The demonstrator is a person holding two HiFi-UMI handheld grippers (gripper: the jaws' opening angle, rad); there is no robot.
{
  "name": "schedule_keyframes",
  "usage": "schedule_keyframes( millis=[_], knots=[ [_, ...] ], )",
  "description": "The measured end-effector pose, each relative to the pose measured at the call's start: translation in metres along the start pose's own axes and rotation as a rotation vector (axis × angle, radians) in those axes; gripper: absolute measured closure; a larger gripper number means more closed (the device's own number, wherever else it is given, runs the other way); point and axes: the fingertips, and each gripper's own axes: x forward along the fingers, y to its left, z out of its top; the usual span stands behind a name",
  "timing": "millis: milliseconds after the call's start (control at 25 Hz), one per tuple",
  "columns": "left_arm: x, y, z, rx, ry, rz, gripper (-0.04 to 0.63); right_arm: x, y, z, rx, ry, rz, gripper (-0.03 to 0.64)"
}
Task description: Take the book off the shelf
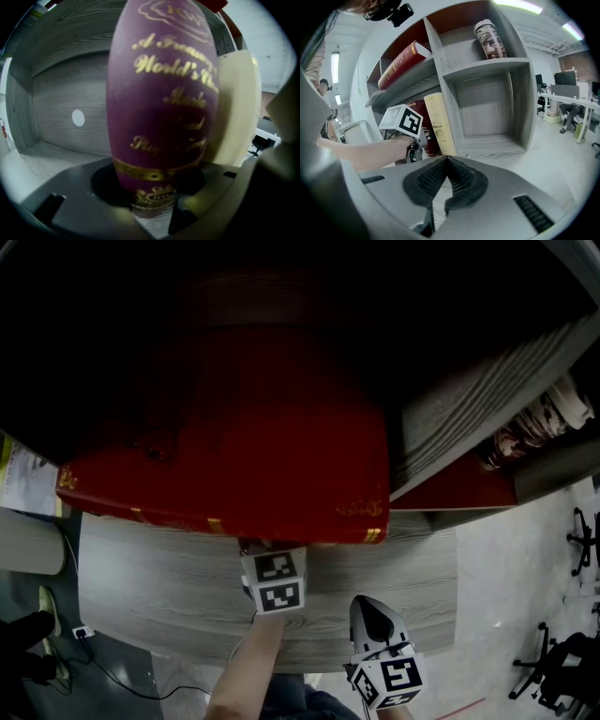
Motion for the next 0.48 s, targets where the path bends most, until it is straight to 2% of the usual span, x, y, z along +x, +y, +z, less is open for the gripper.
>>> schedule_keyframes(
  millis=[480],
  knots=[
    [-0.032, 0.000, -0.001, -0.001, -0.010, 0.010, 0.370, -0.014, 0.003, -0.001, -0.010, -0.024, 0.000, 0.609]
  ],
)
